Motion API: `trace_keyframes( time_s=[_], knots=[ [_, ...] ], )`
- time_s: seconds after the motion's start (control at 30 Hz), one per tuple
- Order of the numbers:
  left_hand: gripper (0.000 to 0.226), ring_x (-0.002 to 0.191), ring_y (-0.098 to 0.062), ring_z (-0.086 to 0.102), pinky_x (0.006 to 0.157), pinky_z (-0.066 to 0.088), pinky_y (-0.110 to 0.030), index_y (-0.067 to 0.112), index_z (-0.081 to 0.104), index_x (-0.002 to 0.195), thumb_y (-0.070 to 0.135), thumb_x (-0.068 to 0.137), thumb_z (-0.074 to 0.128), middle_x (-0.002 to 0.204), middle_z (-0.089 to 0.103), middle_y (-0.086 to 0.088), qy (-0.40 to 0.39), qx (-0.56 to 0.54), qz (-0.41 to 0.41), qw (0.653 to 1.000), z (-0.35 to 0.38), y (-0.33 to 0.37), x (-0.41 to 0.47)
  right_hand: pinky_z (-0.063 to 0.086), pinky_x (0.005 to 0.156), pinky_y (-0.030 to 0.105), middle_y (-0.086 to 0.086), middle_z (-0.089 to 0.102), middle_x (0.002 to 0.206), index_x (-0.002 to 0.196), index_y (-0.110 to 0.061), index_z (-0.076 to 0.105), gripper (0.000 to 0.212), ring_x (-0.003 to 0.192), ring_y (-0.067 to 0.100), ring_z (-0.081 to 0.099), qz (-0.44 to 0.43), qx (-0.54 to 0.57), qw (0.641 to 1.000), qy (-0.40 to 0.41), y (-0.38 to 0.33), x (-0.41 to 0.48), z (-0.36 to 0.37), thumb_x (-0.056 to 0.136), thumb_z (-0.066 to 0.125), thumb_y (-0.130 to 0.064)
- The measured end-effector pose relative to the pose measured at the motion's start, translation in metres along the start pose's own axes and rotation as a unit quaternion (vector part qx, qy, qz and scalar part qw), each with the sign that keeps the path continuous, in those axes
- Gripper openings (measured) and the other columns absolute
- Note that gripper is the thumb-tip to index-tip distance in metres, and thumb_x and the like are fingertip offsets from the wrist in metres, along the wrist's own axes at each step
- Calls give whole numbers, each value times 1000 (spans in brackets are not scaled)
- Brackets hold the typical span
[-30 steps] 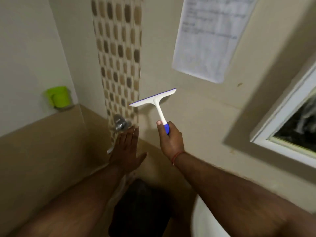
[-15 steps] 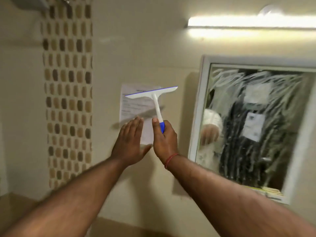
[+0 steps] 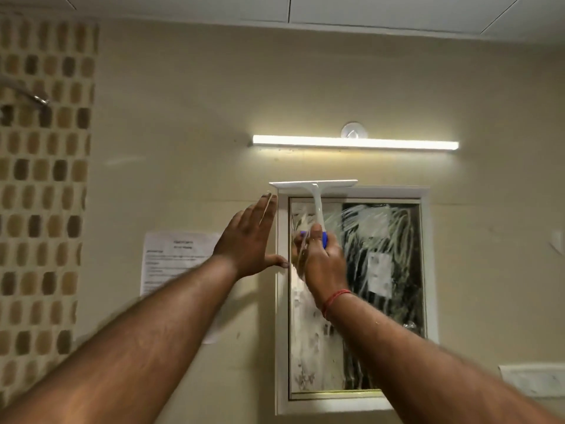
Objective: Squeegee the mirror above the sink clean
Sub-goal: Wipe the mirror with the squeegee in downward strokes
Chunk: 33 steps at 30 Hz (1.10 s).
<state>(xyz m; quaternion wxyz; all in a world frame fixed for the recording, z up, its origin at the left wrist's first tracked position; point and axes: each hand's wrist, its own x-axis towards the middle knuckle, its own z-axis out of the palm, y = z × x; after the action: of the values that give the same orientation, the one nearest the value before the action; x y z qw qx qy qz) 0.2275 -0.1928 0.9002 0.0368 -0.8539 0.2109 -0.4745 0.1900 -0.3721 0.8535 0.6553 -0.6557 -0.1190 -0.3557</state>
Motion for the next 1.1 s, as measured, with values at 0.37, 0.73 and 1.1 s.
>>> trace_keyframes(
  time_s=[0.37,0.73,1.1],
  knots=[
    [192,173,-33,0,139,18,-50,15,-46,161,92,47,88,167,-58,-1,-57,-32,-22,998,-2,15,24,63,86,50,16,75,96,106,-28,66,44,87,28,73,63,-43,996,55,15,-7,-49,111,40,-63],
    [199,170,-43,-14,138,14,-61,11,-61,146,76,47,100,162,-60,-16,-148,42,-78,985,-10,31,31,60,80,48,7,70,90,104,-23,68,50,80,25,66,81,-30,996,27,3,6,-44,108,43,-66],
    [183,113,-39,73,93,64,-53,20,-52,156,39,67,107,157,55,-30,-201,71,-151,965,-6,56,35,65,70,44,2,73,92,110,-33,71,43,80,23,69,52,-35,998,-11,-9,27,-52,108,38,-61]
  ],
)
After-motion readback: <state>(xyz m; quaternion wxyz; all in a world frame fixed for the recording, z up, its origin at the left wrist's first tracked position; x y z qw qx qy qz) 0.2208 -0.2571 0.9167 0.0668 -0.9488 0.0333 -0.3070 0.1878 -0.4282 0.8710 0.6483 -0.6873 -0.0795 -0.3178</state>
